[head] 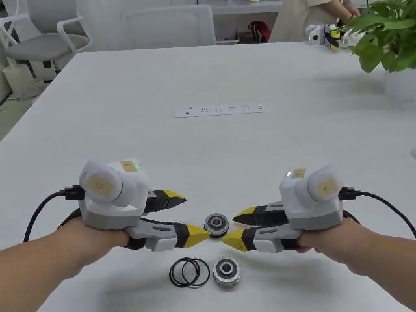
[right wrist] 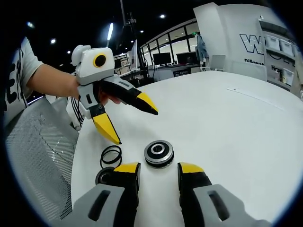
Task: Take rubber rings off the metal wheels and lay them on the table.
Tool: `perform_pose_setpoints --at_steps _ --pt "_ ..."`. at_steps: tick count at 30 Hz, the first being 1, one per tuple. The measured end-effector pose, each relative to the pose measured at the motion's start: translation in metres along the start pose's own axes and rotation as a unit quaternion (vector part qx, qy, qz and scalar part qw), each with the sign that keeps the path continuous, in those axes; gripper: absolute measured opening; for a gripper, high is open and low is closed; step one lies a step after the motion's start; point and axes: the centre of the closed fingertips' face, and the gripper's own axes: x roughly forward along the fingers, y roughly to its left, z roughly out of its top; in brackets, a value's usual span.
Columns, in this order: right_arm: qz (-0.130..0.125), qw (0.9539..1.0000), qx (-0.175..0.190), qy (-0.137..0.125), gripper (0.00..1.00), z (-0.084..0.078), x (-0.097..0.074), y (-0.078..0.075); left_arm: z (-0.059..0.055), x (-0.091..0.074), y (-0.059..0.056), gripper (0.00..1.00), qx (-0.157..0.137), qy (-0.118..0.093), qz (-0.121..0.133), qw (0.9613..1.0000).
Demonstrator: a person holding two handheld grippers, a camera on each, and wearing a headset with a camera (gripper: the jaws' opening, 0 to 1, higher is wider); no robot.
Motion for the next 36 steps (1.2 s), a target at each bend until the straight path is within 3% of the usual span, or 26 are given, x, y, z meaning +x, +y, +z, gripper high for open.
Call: perform_pose_setpoints --at_steps 14,36 --pt "-0.003 1.0000 -0.005 -0.008 0.28 0.000 0.004 -0.001 0.000 0.018 -0.010 0.40 0.007 0.006 -0.014 0.9999" --pt "-0.002 0.9999 -0.003 -0.012 0.28 -0.001 0.005 0.000 -0.002 0.036 -0.014 0.22 0.027 0.024 -0.020 0.9992"
